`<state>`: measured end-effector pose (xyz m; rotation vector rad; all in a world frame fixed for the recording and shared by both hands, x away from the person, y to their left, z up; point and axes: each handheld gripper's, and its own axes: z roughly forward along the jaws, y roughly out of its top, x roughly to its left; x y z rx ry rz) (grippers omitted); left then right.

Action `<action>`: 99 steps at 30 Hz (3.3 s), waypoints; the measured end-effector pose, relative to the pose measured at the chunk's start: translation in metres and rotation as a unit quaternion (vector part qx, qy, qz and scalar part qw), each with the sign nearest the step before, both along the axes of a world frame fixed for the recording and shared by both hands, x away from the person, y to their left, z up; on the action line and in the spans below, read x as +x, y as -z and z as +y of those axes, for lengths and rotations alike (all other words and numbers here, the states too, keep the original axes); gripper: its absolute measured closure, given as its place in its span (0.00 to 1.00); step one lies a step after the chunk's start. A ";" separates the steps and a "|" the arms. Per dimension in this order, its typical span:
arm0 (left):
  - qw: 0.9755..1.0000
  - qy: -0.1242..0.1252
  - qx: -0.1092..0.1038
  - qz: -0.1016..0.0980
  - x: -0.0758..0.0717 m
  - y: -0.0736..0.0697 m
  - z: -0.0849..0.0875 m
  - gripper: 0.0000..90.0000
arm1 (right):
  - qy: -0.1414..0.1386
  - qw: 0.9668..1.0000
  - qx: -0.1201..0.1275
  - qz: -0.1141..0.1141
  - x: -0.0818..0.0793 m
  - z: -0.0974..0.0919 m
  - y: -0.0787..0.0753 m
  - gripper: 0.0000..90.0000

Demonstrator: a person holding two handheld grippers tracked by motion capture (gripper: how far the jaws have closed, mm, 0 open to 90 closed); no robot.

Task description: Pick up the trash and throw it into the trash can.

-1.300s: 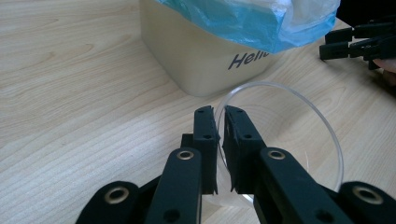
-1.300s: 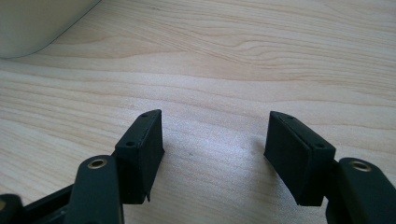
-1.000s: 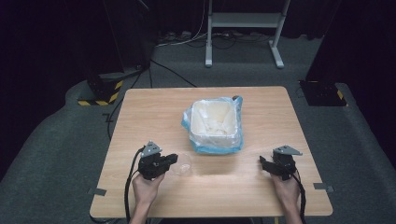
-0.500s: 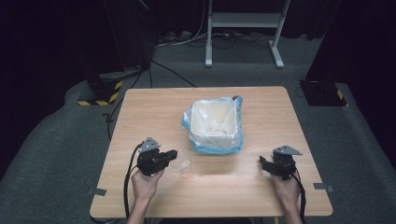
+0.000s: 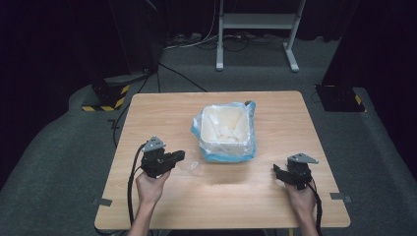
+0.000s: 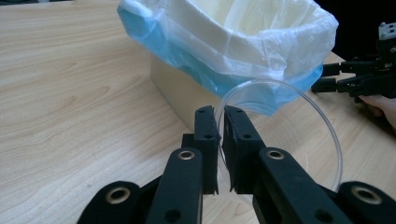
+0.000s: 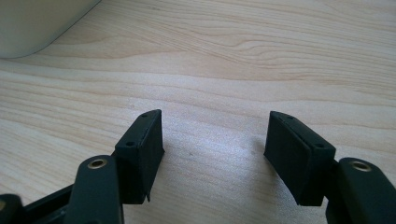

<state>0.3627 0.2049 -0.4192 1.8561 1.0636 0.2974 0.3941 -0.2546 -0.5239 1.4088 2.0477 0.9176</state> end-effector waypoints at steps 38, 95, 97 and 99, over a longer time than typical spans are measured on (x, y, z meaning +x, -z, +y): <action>1.000 -0.010 -0.014 -0.004 0.028 -0.054 0.014 0.93 | 0.000 1.000 0.000 0.000 0.000 0.000 0.000 0.41; 0.999 0.026 -0.012 -0.028 0.085 -0.094 -0.041 0.94 | -0.001 1.000 0.000 0.000 0.000 0.000 0.000 0.41; 0.999 0.027 -0.011 -0.025 0.087 -0.092 -0.044 0.94 | -0.001 1.000 0.000 0.000 0.000 0.000 0.000 0.41; 0.999 0.027 -0.010 -0.022 0.089 -0.090 -0.047 0.94 | -0.001 1.000 0.000 0.000 0.000 0.000 0.000 0.41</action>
